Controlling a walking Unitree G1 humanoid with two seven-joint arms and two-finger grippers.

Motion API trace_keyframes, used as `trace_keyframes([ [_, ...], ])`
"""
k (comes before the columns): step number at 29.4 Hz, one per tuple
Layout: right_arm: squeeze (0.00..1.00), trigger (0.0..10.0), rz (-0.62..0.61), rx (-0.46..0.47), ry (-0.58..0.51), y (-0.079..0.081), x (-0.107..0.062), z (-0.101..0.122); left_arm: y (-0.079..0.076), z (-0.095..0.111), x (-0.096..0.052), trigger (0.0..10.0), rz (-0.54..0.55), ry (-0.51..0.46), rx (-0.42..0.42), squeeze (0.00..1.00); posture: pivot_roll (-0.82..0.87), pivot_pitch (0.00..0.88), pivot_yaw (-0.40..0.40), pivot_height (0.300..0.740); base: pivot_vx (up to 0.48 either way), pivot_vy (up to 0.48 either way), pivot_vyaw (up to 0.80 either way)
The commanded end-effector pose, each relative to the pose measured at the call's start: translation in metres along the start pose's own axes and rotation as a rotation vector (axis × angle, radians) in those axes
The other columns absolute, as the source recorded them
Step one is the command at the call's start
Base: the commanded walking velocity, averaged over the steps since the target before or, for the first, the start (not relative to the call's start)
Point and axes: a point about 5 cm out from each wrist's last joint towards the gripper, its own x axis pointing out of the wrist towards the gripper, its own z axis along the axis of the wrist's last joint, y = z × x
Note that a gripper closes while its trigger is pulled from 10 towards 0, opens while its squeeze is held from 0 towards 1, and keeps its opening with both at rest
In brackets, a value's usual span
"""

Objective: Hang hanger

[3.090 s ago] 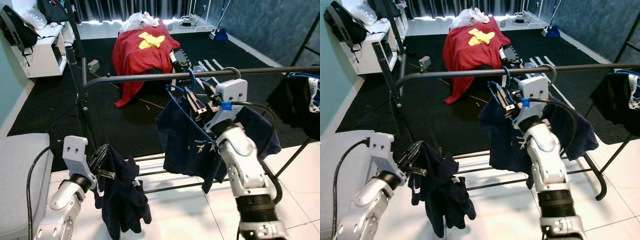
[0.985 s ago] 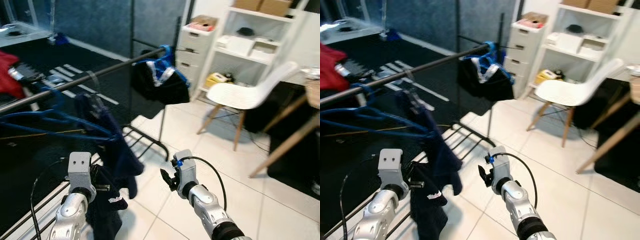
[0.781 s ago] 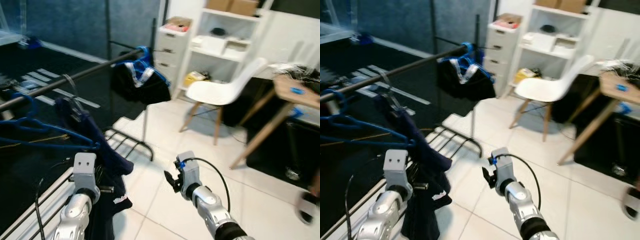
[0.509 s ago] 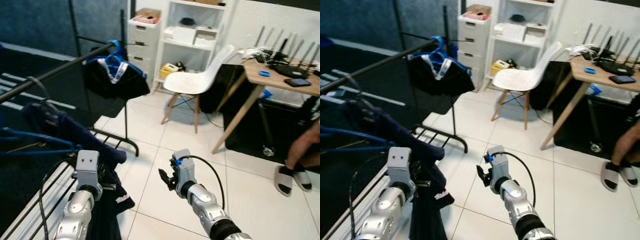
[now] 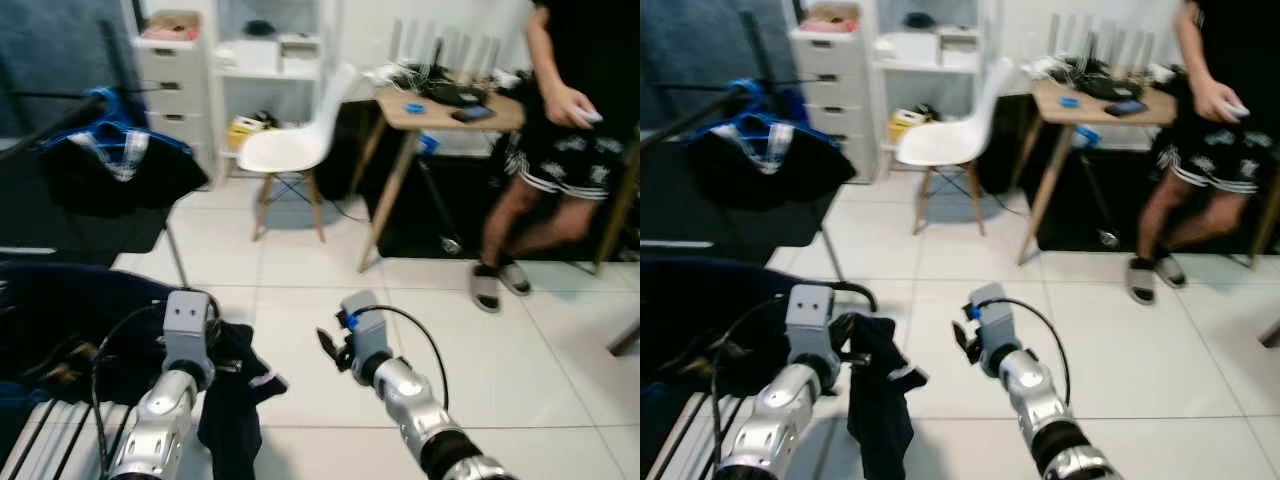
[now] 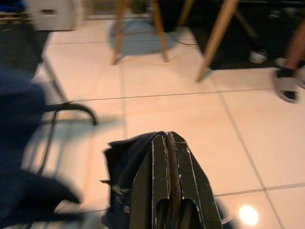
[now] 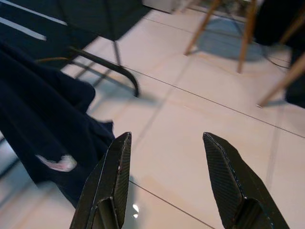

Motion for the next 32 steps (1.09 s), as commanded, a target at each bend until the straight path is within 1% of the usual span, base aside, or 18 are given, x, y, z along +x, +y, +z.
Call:
trace_keyframes([
  [1,0.0,10.0,0.004,-0.011,-0.004,0.0001,-0.0005,-0.0006,-0.0016,0.0076,0.002,10.0,-0.004,-0.043,0.014,0.0,0.09,0.034,-0.026,0.74,0.0,0.0,-0.8],
  [7,0.0,10.0,0.01,-0.002,-0.001,0.0025,0.0004,-0.0014,0.002,0.0056,-0.0013,10.0,0.003,-0.039,0.018,0.0,0.1,0.031,-0.019,0.74,0.0,0.0,-0.8],
  [10,0.0,10.0,0.012,-0.015,0.002,0.0052,0.0007,-0.0029,0.005,0.0038,-0.0024,10.0,0.006,-0.032,0.021,0.0,0.1,0.029,-0.015,0.74,0.0,0.0,-0.8],
  [20,0.0,10.0,0.011,-0.036,0.0,0.0066,0.0005,-0.0037,0.005,0.0059,0.001,10.0,0.007,-0.04,0.028,0.0,0.1,0.025,-0.008,0.74,0.0,0.0,-0.8],
  [32,0.0,10.0,0.016,-0.045,0.001,0.0075,0.0014,-0.0033,0.0063,0.007,0.0016,10.0,0.014,-0.043,0.026,0.0,0.11,0.02,-0.016,0.74,0.0,0.0,-0.8],
])
